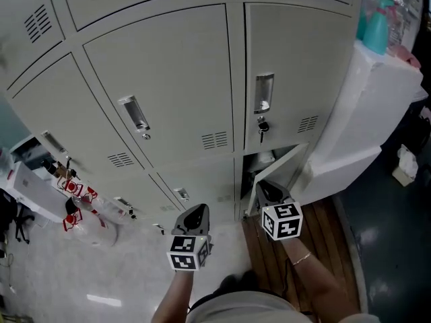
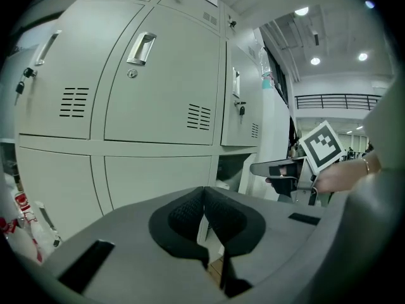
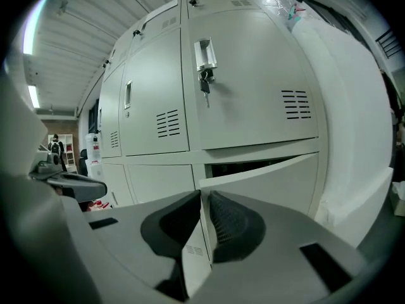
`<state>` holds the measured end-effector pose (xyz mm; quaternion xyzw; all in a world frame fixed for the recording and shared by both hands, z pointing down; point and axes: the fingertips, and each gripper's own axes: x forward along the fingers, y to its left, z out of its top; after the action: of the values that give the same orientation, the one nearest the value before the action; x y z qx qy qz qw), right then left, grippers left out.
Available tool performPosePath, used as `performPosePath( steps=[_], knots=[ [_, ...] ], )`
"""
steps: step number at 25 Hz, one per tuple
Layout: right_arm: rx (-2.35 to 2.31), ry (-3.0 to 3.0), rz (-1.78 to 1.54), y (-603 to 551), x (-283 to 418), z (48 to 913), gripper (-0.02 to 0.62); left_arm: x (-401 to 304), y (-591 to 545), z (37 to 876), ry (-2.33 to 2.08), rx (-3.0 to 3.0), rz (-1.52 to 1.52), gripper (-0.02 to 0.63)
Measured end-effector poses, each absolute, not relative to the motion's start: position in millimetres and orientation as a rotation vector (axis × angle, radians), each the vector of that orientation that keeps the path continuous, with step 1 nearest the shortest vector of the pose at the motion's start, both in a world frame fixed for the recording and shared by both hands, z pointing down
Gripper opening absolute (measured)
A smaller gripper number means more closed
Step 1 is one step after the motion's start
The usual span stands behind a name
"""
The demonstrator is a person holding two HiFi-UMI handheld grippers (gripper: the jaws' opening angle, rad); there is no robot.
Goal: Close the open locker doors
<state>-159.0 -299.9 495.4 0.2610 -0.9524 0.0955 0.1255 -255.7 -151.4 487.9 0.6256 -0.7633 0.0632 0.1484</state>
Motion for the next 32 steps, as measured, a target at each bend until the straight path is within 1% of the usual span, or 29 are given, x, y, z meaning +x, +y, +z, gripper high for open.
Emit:
performPosePath(
  steps=[13,32],
  knots=[
    [0.701,-2.727,0.242,-332.3,-211.0,509.8,0.046,-278.1,-168.4,494.7,-2.223,1.768,0.191,0.02],
    [0.738,-2.675,0.215,-370.3,-236.3,519.7,0.038,-299.2,-180.7,497.6,-2.241,1.726,0.178,0.02]
  ],
)
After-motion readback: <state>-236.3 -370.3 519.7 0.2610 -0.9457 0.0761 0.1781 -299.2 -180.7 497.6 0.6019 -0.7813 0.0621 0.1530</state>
